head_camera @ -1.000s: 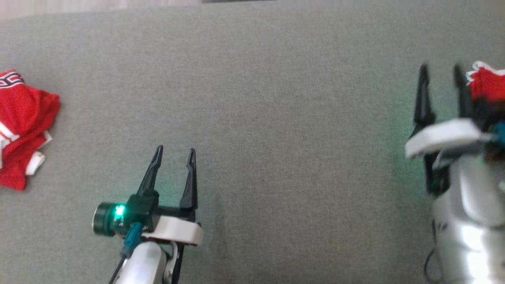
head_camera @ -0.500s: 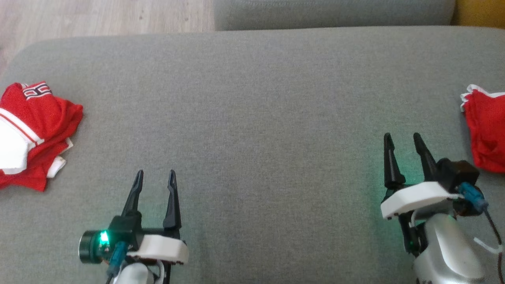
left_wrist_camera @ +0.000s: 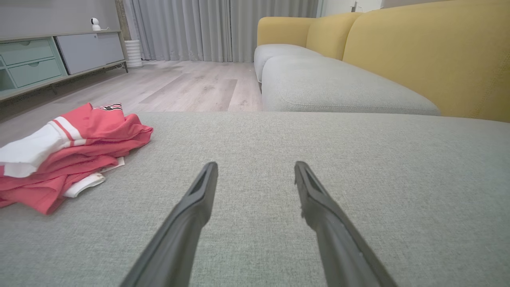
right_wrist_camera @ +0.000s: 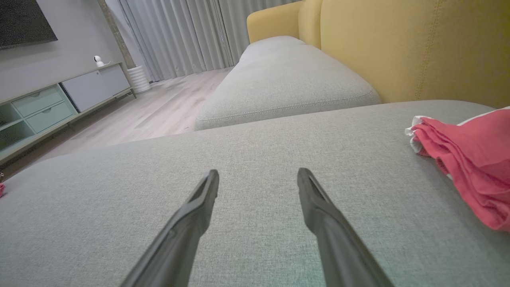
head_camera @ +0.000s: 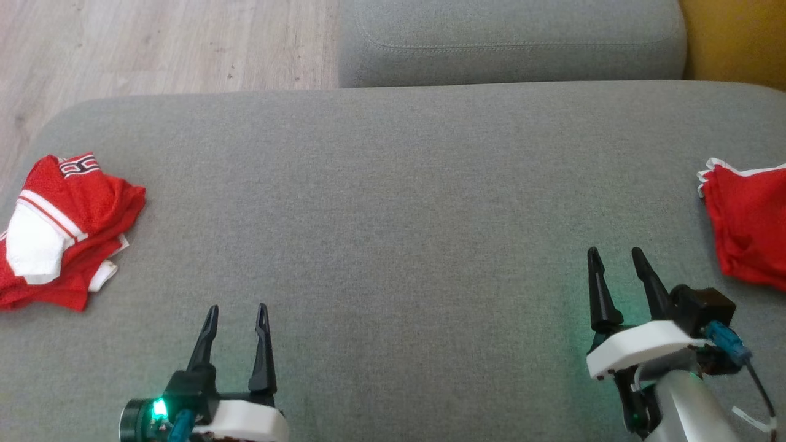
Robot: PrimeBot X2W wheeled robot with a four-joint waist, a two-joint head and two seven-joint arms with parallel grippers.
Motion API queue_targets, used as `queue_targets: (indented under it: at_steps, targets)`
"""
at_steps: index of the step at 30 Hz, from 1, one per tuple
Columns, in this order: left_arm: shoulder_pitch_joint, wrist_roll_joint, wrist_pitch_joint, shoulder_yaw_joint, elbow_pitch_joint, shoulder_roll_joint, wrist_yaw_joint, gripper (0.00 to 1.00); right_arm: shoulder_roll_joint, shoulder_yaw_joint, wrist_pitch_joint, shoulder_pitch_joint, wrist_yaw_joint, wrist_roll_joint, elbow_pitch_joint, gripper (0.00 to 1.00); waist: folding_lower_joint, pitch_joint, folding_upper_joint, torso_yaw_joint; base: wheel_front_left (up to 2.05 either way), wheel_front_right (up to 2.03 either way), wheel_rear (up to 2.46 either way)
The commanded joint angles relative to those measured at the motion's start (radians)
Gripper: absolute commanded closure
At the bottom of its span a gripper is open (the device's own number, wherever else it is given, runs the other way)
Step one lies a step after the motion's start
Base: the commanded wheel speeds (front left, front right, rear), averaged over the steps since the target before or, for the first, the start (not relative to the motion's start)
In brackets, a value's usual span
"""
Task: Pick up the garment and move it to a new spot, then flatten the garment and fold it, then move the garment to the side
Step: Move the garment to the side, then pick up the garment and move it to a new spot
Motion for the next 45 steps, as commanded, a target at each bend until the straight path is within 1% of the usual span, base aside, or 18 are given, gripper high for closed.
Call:
queue_targets:
  at_steps: [1, 7, 10, 12, 18, 23, 26, 29, 32, 33, 34, 36, 40, 42, 45]
  targets:
    - [-0.023, -0.002, -0.005, 0.035, -0.031, 0.004, -0.001, 0.00, -0.001, 0.028, -0.011, -0.017, -0.001, 0.009, -0.037, 0.00, 0.0001, -0.002, 0.0000, 0.001, 0.00, 0.00, 0.00]
    - [-0.027, -0.006, -0.005, 0.021, -0.035, 0.004, -0.002, 0.00, -0.001, 0.034, -0.011, -0.012, -0.001, -0.004, -0.035, 0.00, 0.0001, 0.007, 0.0000, 0.017, 0.00, 0.00, 0.00]
    - [-0.039, -0.021, -0.005, 0.012, -0.032, 0.004, 0.003, 0.00, -0.001, 0.033, -0.011, -0.009, -0.001, -0.020, -0.034, 0.00, 0.0001, 0.020, 0.0000, 0.052, 0.00, 0.00, 0.00]
    - [-0.045, -0.030, -0.005, 0.003, -0.031, 0.004, 0.007, 0.00, -0.001, 0.034, -0.011, -0.007, -0.001, -0.026, -0.035, 0.00, 0.0001, 0.030, 0.0000, 0.088, 0.00, 0.00, 0.00]
    - [-0.042, -0.052, -0.005, 0.001, -0.022, 0.004, 0.021, 0.00, -0.001, 0.050, -0.011, -0.005, -0.001, -0.036, -0.038, 0.00, 0.0001, 0.054, 0.0000, 0.242, 0.00, 0.00, 0.00]
    - [-0.015, -0.046, -0.005, 0.041, -0.017, 0.004, 0.025, 0.00, -0.001, 0.084, -0.011, -0.011, -0.001, -0.034, -0.030, 0.00, 0.0001, 0.056, 0.0000, 0.367, 0.00, 0.00, 0.00]
    - [0.001, -0.046, -0.005, 0.073, -0.018, 0.004, 0.020, 0.00, -0.001, 0.111, -0.011, -0.017, -0.001, -0.032, -0.020, 0.00, 0.0001, 0.058, 0.0000, 0.425, 0.00, 0.00, 0.00]
    - [0.017, -0.046, -0.005, 0.107, -0.019, 0.004, 0.014, 0.00, -0.001, 0.146, -0.011, -0.025, -0.001, -0.023, -0.014, 0.00, 0.0001, 0.060, 0.0000, 0.459, 0.00, 0.00, 0.00]
    - [0.025, -0.043, -0.005, 0.129, -0.023, 0.004, 0.000, 0.00, -0.001, 0.174, -0.011, -0.031, -0.001, -0.011, -0.015, 0.00, 0.0001, 0.063, 0.0000, 0.475, 0.00, 0.00, 0.00]
    - [0.024, -0.039, -0.005, 0.132, -0.028, 0.004, -0.011, 0.00, -0.001, 0.180, -0.011, -0.032, -0.001, -0.007, -0.015, 0.00, 0.0001, 0.068, 0.0000, 0.477, 0.00, 0.00, 0.00]
    - [0.010, -0.041, -0.005, 0.139, -0.040, 0.004, -0.037, 0.00, -0.001, 0.192, -0.011, -0.040, -0.001, -0.009, -0.019, 0.00, 0.0001, 0.081, 0.0000, 0.477, 0.00, 0.00, 0.00]
    - [-0.020, -0.051, -0.005, 0.163, -0.052, 0.004, -0.056, 0.00, -0.001, 0.198, -0.011, -0.051, -0.001, -0.016, -0.026, 0.00, 0.0001, 0.102, 0.0000, 0.470, 0.00, 0.00, 0.00]
    - [-0.124, -0.045, -0.005, 0.234, -0.095, 0.008, -0.104, 0.00, -0.001, 0.208, -0.011, -0.078, -0.001, -0.035, -0.045, 0.00, 0.0001, 0.160, 0.0000, 0.443, 0.00, 0.00, 0.00]
    - [-0.190, -0.036, -0.005, 0.268, -0.110, 0.025, -0.126, 0.00, -0.001, 0.209, -0.011, -0.093, -0.001, -0.045, -0.059, 0.00, 0.0001, 0.192, 0.0000, 0.426, 0.00, 0.00, 0.00]
    - [-0.297, -0.034, -0.005, 0.311, -0.097, 0.061, -0.151, 0.00, -0.001, 0.213, -0.011, -0.119, -0.001, -0.062, -0.083, 0.00, 0.0001, 0.246, 0.0000, 0.394, 0.00, 0.00, 0.00]
